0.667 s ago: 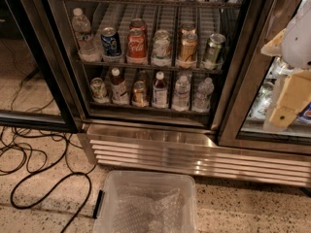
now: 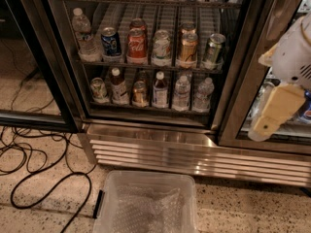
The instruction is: Pick coke can from middle shelf of fridge
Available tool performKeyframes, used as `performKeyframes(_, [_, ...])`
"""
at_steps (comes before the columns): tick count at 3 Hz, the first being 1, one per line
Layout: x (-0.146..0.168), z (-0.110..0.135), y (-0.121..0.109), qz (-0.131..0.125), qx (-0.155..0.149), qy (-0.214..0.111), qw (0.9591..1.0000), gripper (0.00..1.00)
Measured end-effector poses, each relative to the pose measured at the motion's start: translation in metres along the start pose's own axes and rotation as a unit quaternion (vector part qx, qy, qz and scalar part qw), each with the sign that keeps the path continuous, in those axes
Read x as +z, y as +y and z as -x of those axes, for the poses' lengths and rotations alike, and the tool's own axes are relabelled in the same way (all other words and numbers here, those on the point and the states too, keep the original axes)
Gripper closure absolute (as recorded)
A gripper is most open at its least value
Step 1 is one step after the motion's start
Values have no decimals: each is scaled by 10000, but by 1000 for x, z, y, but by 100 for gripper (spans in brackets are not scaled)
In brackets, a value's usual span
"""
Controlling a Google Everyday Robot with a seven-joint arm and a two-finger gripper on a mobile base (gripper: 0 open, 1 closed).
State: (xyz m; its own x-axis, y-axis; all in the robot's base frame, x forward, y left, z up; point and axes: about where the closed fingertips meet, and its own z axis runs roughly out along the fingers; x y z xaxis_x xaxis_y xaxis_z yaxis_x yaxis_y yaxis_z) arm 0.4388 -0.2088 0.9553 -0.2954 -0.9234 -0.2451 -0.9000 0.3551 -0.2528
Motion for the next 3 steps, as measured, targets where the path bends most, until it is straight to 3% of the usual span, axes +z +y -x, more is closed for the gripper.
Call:
performKeyframes(1, [44, 0, 20, -95, 766, -130, 9969, 0])
performKeyframes(2, [84, -3, 34, -189, 1321, -352, 9904, 0])
performKeyframes(3, [86, -1, 35, -171, 1355, -397, 9898, 0])
